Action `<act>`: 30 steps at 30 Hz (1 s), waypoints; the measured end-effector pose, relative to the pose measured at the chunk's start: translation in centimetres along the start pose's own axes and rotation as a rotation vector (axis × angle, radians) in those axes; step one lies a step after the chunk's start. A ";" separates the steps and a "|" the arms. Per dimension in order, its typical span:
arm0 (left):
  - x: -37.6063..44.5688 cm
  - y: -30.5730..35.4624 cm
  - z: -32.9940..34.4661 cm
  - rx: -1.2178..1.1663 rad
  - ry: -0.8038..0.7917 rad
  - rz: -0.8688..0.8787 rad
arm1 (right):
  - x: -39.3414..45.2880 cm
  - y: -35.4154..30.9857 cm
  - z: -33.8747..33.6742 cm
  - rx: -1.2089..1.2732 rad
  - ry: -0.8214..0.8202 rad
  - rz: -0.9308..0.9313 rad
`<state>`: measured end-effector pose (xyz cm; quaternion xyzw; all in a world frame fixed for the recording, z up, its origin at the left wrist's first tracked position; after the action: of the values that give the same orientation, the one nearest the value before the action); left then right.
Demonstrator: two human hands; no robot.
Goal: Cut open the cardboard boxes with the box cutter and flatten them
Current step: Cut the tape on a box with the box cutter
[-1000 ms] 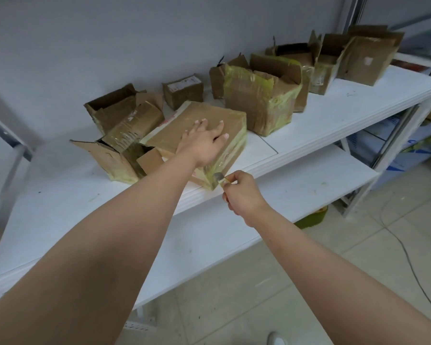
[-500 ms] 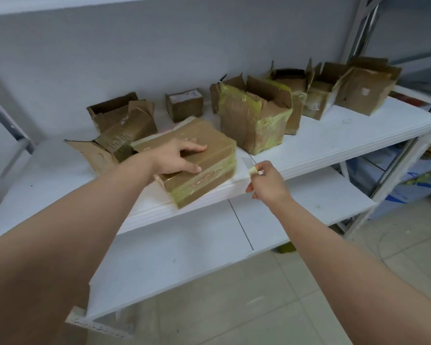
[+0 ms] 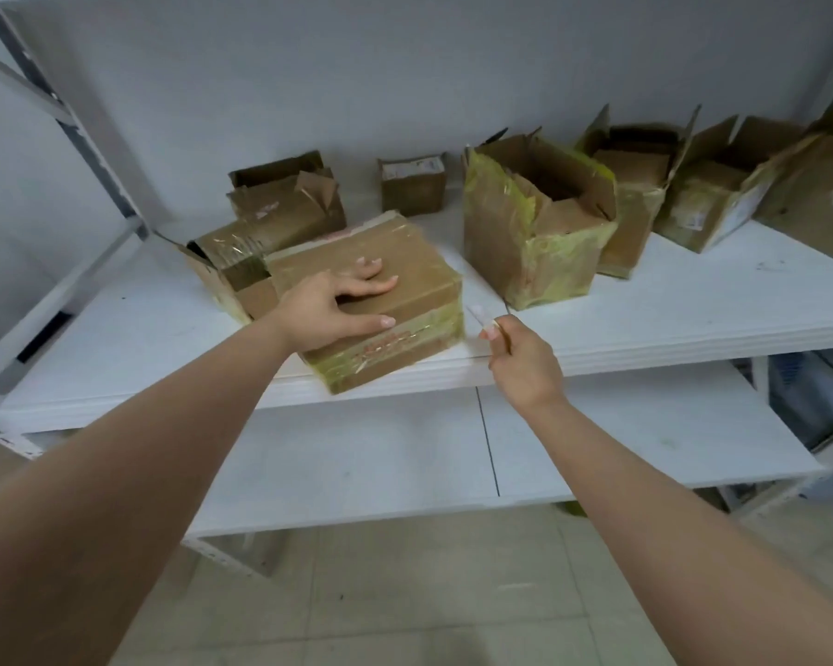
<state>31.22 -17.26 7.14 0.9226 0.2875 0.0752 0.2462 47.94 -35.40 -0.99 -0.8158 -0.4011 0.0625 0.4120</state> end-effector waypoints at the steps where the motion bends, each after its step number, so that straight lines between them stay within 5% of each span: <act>1: 0.0 0.1 0.0 -0.010 -0.005 -0.003 | 0.2 0.0 0.0 0.010 -0.005 -0.011; 15: 0.5 0.1 0.1 -0.065 -0.047 -0.046 | 3.3 0.9 0.2 0.077 -0.147 -0.170; 30: 0.8 0.4 0.0 -0.091 -0.083 -0.072 | 4.1 2.7 -0.7 -0.322 -0.317 -0.366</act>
<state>32.05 -17.14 7.32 0.9017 0.3063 0.0408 0.3024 52.60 -33.84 -1.53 -0.7649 -0.6056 0.0493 0.2138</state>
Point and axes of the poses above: each hand's wrist, its own x-axis towards the middle knuckle, its own z-axis out of the palm, y = z × x, the point moved 3 cm from there along x, towards the middle knuckle, and after that the axes turned 8 degrees about -z, right-handed, at the moved point
